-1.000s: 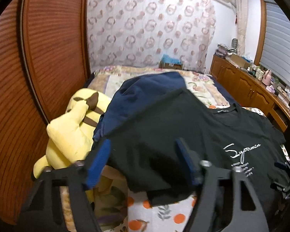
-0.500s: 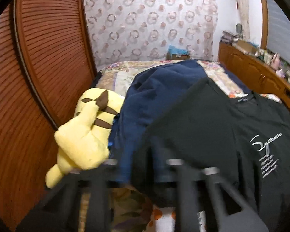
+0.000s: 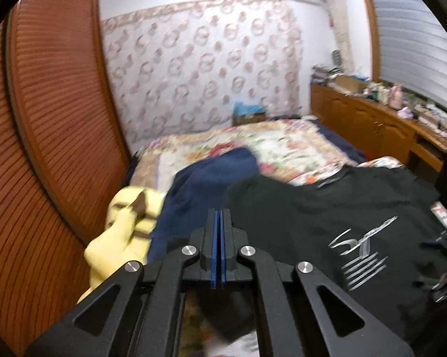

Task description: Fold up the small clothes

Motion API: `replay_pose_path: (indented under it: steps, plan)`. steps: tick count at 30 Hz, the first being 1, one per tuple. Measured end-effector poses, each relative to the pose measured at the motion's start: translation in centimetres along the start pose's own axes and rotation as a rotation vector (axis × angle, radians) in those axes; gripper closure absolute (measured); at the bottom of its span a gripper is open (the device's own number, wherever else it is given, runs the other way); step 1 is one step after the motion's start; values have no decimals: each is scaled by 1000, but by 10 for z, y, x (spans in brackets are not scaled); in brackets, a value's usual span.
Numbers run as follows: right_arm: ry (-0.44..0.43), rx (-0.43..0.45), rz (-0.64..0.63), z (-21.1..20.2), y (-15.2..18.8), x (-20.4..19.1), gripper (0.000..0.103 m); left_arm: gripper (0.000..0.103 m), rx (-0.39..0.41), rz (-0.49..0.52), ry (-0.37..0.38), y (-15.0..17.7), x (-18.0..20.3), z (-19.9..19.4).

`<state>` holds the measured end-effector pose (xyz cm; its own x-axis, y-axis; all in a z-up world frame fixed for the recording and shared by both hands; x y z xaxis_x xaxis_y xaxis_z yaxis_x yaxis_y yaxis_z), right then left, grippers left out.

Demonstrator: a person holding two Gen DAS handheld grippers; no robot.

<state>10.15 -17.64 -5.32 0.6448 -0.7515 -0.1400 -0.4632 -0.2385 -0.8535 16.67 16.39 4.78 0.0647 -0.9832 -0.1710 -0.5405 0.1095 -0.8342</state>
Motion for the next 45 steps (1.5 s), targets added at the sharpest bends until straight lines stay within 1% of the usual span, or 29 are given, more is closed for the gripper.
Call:
replay_pose_path:
  steps: [3,4,7,9,11,12,13,14,15,16,17,18,20,22,24,27,29,31,35,39,44,45]
  plan:
    - [-4,1,7,0,0,2,7,101,31,16,84,-27,36,-11]
    - [-6,1,10,0,0,3,7,101,40,25,124,-36,51,-13]
    - [-15,1,24,1,1,6,7,101,56,60,206,-61,94,-17]
    - [-18,3,35,1,1,8,7,101,54,92,238,-72,118,-16]
    - [-23,6,45,1,0,9,7,99,44,132,238,-78,138,-9]
    - [-26,7,49,1,1,10,7,95,38,140,237,-78,142,-8]
    - [-29,8,54,1,1,11,7,87,30,144,244,-77,146,-5]
    - [-32,9,60,1,1,12,7,75,19,140,255,-75,146,-2]
    - [-35,11,65,1,1,12,7,69,8,132,262,-70,145,2]
    - [-38,14,70,1,1,13,7,58,3,128,266,-66,146,2]
    - [-41,16,76,1,1,13,7,55,-10,124,277,-58,141,6]
    - [-44,17,79,1,2,14,7,53,-22,126,277,-54,146,5]
    - [-46,19,82,2,2,13,7,34,-58,119,262,-36,136,13]
    - [-46,19,83,3,2,13,7,26,-72,107,255,-26,134,17]
    - [-48,17,84,3,2,12,7,24,-89,94,242,-10,127,23]
    - [-61,7,89,5,0,13,11,24,-119,72,221,18,118,29]
    - [-70,0,90,4,-2,15,17,24,-130,55,192,40,114,29]
    - [-82,-2,92,3,-7,18,20,24,-143,44,185,57,110,30]
    - [-85,-3,68,1,-21,21,21,24,-174,42,163,92,105,31]
    - [-100,-18,39,9,-32,18,23,24,-211,46,145,112,99,36]
    - [-142,-46,22,29,-41,10,34,24,-265,31,146,128,91,49]
    - [-145,-53,16,35,-43,9,34,24,-272,29,148,129,91,52]
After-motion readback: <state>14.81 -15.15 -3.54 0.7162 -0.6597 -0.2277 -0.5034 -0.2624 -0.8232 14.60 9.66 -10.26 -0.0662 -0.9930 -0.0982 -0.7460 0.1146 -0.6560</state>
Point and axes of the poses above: each gripper's, at about its wrist camera, not at the fingertips, and z roughly the way its jaws point, x to its right, y to its underside, the point moved 4 cm from there along z, roughly the way its jaws point, and after that the axes turned 9 degrees about -y, right-handed, at the moved point
